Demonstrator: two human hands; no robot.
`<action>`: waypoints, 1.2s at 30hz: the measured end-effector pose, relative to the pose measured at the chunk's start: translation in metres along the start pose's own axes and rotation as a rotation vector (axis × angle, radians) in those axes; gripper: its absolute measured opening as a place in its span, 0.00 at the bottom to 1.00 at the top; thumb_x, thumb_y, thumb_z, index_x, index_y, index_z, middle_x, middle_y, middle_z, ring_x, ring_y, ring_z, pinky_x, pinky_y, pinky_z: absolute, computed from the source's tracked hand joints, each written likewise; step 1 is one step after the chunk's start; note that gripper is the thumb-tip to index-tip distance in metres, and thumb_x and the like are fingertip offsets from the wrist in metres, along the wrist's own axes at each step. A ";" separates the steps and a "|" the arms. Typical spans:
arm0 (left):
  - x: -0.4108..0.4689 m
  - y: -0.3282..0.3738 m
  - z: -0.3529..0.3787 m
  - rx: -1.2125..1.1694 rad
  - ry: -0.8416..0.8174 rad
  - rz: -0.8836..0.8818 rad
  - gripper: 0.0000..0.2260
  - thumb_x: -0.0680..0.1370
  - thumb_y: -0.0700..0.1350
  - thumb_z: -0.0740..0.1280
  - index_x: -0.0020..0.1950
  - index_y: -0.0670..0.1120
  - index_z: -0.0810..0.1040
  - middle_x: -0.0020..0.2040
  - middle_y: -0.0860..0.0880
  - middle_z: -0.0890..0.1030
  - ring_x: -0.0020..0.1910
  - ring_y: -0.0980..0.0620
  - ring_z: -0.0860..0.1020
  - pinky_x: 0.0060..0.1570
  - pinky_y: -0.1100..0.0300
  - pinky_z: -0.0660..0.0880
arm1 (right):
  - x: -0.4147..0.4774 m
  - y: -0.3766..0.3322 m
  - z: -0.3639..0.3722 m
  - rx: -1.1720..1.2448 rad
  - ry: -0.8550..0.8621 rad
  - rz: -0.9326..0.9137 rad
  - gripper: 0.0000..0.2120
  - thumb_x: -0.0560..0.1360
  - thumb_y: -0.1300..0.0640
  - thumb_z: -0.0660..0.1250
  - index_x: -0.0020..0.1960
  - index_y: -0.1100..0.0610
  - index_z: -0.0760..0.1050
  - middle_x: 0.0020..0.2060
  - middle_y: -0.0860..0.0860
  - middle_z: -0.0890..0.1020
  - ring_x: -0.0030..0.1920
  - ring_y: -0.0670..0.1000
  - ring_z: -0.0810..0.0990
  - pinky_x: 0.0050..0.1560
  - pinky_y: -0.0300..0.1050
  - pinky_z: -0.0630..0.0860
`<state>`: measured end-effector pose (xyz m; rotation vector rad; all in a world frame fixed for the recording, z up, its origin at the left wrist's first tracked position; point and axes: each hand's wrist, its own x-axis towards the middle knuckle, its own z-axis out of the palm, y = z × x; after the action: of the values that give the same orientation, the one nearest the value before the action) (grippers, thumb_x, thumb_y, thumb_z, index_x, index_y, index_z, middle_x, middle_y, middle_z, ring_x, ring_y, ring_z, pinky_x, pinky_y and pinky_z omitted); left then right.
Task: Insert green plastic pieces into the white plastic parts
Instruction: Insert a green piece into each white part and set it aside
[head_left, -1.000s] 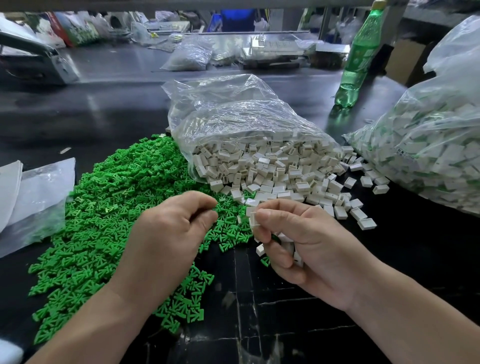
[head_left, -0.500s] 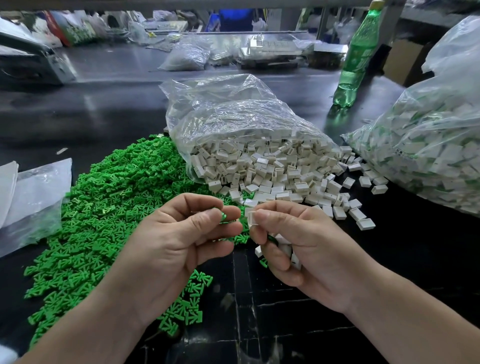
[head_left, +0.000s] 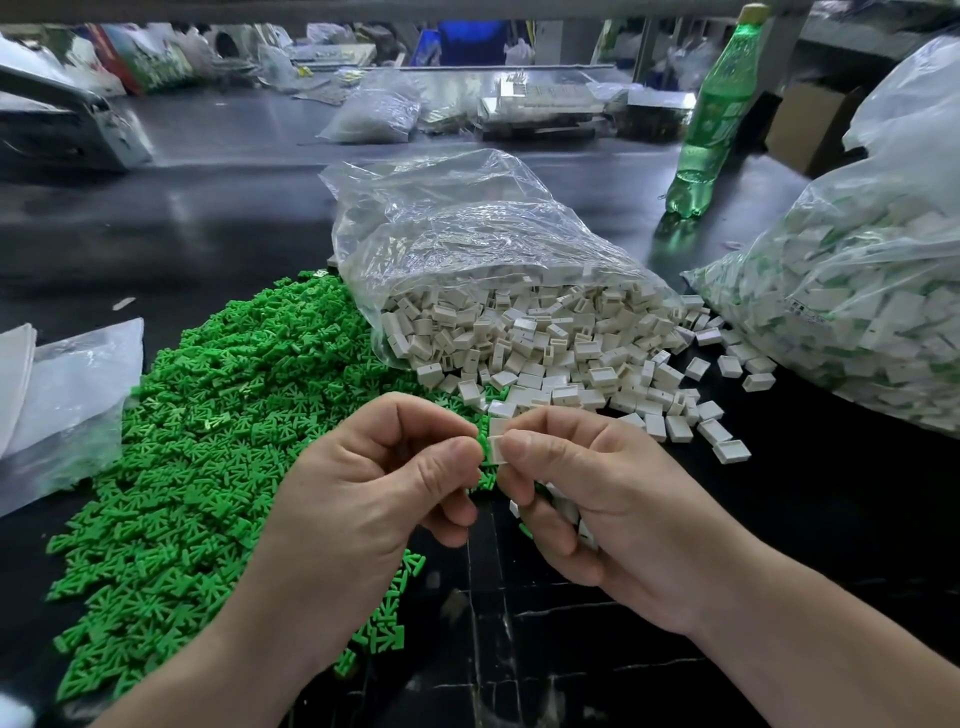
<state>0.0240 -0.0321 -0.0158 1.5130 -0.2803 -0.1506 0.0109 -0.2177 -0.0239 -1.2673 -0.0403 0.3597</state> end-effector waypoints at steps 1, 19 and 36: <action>-0.001 0.000 0.000 0.039 0.006 0.027 0.07 0.68 0.50 0.74 0.43 0.49 0.83 0.35 0.44 0.82 0.31 0.49 0.81 0.31 0.62 0.77 | 0.000 0.000 0.000 -0.009 0.002 -0.006 0.05 0.74 0.52 0.72 0.44 0.53 0.81 0.35 0.54 0.76 0.24 0.46 0.68 0.21 0.36 0.63; 0.000 -0.002 0.007 -0.617 -0.284 -0.301 0.21 0.68 0.49 0.79 0.55 0.40 0.82 0.35 0.39 0.81 0.28 0.47 0.82 0.23 0.60 0.77 | -0.004 0.002 0.001 -0.039 -0.073 -0.015 0.19 0.76 0.51 0.69 0.58 0.65 0.76 0.32 0.50 0.77 0.24 0.44 0.69 0.19 0.35 0.64; -0.002 -0.005 0.013 -0.718 -0.242 -0.260 0.17 0.64 0.49 0.81 0.49 0.44 0.84 0.29 0.43 0.80 0.23 0.50 0.79 0.21 0.62 0.75 | -0.008 0.000 0.015 0.047 -0.064 -0.008 0.11 0.74 0.50 0.69 0.49 0.59 0.80 0.32 0.53 0.75 0.22 0.45 0.66 0.18 0.35 0.60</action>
<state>0.0188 -0.0439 -0.0201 0.8086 -0.1895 -0.5805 0.0003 -0.2061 -0.0179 -1.2088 -0.0910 0.3919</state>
